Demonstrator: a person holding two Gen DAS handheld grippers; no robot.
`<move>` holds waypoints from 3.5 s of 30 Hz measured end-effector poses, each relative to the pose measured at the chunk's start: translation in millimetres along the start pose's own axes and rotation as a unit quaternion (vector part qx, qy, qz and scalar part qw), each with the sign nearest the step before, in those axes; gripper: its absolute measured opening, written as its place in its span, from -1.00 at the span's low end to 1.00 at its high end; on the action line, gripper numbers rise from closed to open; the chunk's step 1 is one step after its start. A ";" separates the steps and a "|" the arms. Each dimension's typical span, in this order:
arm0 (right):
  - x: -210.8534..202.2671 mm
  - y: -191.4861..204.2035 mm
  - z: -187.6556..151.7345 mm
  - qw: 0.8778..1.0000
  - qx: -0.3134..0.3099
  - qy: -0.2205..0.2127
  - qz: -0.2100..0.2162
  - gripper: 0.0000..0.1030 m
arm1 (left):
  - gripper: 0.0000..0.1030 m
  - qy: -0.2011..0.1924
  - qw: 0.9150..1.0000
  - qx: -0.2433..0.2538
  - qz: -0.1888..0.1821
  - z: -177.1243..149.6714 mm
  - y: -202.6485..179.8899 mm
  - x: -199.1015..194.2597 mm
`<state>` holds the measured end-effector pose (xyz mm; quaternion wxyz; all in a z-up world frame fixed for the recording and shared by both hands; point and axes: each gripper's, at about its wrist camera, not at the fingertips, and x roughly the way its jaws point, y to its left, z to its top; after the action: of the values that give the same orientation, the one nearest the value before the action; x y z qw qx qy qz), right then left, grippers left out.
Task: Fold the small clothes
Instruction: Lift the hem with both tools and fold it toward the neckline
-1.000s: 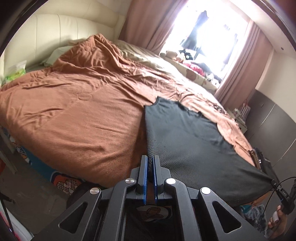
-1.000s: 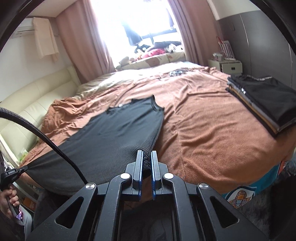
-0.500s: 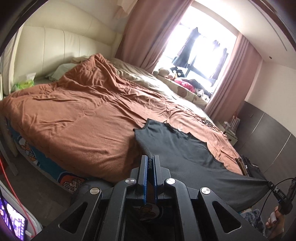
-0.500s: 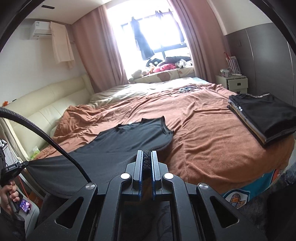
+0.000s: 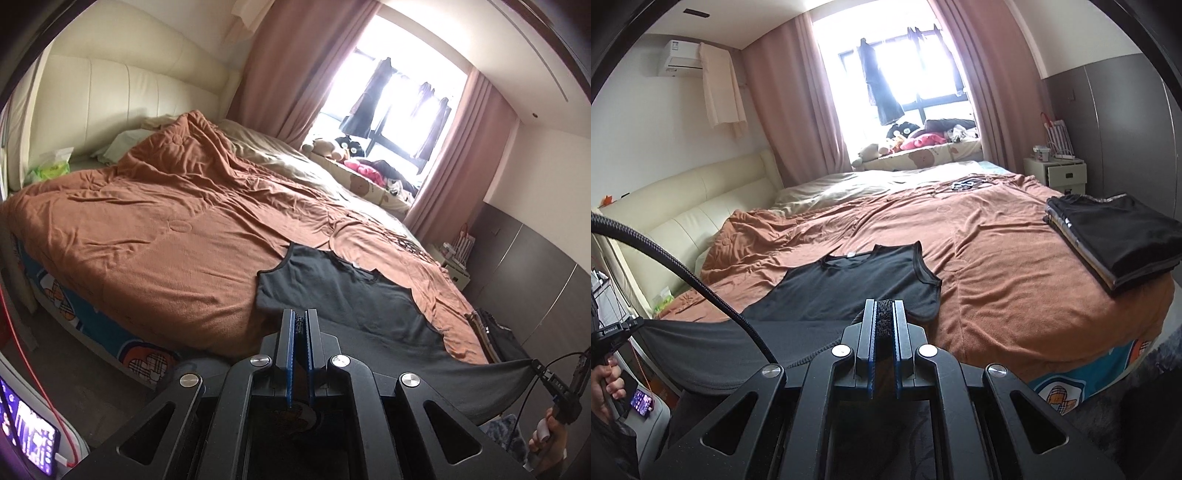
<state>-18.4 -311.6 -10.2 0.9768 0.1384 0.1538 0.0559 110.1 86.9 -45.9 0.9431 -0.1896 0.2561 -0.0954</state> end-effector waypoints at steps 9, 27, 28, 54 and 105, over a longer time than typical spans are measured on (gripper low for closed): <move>62.3 -5.4 26.8 0.999 0.017 0.032 -0.014 -0.93 | -0.90 0.026 1.000 0.002 0.013 27.1 0.4 58.2; 192.2 -11.9 86.8 0.995 0.036 0.083 -0.040 -0.92 | -0.98 0.066 0.997 0.000 0.046 88.4 11.5 183.7; 197.3 -12.9 88.4 0.995 0.037 0.086 -0.042 -0.92 | -0.98 0.071 0.996 0.001 0.049 88.6 12.0 190.0; 243.2 -36.8 79.2 0.990 0.049 0.127 -0.047 -0.92 | -0.27 0.224 0.973 -0.006 0.054 6.8 21.8 245.2; 374.5 -17.3 146.9 0.979 0.011 0.181 -0.091 -0.92 | -0.89 0.173 0.983 0.000 0.068 123.1 26.8 364.7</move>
<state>383.6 -308.5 12.4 0.9322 0.1218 0.3405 -0.0113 486.5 48.2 -121.7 0.8887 -0.1527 0.4279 -0.0624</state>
